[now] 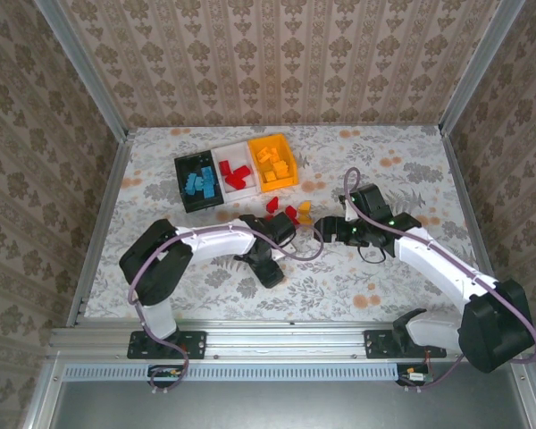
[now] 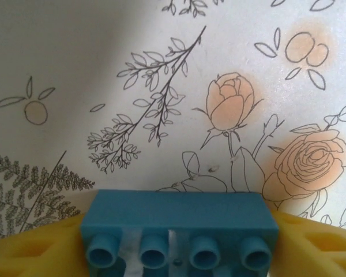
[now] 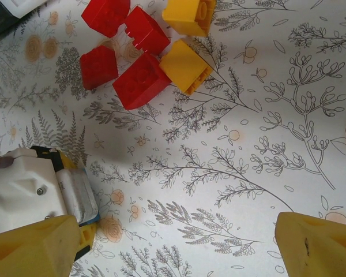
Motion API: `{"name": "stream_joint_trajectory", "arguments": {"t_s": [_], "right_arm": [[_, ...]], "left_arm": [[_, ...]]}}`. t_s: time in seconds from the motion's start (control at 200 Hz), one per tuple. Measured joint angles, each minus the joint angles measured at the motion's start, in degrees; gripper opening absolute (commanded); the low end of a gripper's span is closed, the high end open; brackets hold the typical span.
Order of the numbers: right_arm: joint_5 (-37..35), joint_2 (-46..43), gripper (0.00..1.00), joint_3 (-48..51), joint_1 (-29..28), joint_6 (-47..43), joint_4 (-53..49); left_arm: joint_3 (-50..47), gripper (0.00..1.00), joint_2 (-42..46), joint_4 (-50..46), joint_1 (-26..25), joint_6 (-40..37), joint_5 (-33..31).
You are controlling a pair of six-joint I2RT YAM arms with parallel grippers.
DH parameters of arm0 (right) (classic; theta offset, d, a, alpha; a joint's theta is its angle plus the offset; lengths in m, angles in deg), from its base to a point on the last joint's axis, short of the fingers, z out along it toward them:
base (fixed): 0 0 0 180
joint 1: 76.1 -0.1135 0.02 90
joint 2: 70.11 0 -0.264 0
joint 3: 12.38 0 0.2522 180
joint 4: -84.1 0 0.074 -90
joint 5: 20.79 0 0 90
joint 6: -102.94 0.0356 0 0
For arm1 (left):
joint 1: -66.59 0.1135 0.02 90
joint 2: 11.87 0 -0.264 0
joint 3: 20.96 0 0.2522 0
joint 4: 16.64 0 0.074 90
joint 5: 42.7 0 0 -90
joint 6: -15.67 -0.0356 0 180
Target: Sort the legos into containers by color
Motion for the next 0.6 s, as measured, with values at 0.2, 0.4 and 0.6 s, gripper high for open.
{"name": "stream_joint_trajectory", "arguments": {"t_s": [0.2,0.4,0.6], "right_arm": [[-0.17,-0.59,0.89,0.17,0.11,0.0,-0.02],[-0.17,-0.59,0.89,0.17,0.2,0.0,-0.02],[-0.15,-0.44,0.9,0.22,0.22,0.04,0.04]], "left_arm": [[0.28,0.63,0.04,-0.81,1.01,1.11,0.02],[0.28,0.63,4.52,-2.67,7.17,4.28,-0.11],[1.44,0.63,19.98,-2.49,24.11,8.44,6.36]]}}
